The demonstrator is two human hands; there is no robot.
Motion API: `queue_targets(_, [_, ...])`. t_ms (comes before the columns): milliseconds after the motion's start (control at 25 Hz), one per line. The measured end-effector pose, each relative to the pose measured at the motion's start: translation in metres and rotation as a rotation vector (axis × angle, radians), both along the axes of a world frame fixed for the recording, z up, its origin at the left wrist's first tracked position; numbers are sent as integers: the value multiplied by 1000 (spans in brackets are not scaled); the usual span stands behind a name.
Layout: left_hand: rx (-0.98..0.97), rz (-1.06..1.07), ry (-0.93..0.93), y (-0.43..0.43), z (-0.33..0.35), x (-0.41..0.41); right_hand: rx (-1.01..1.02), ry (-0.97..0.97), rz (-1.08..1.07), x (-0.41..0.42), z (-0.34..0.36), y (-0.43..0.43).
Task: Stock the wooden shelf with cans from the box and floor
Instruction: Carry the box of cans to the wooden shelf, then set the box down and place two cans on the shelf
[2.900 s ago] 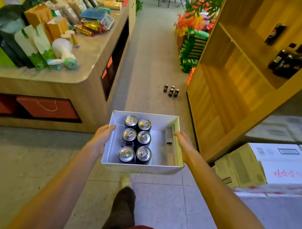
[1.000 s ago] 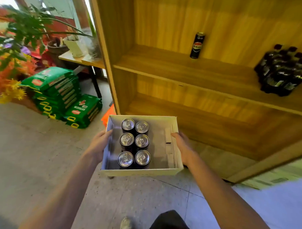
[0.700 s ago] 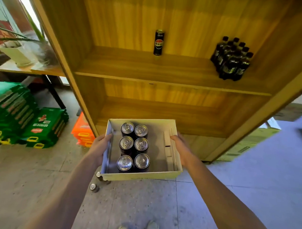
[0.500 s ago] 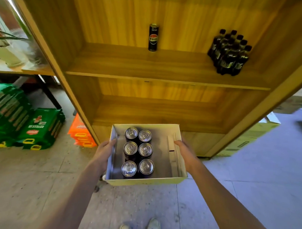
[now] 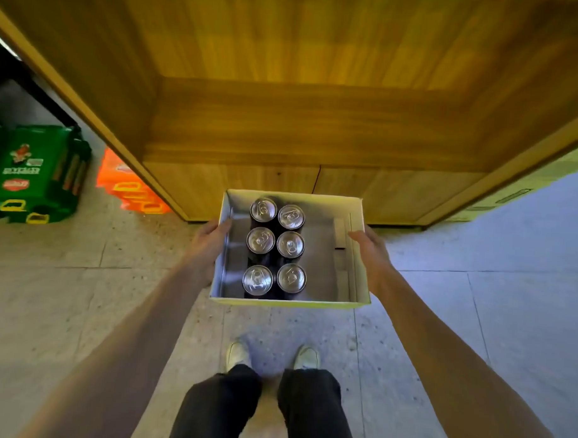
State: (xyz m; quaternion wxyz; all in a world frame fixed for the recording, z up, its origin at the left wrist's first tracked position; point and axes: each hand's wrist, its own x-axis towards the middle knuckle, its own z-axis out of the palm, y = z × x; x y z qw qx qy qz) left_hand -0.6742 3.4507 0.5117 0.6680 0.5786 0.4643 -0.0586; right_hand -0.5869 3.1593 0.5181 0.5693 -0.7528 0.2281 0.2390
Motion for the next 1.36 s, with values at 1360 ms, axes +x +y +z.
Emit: queue_targets(1360, [36,11,-118,30,-618,111,-1,-18,-21,114,-634,36])
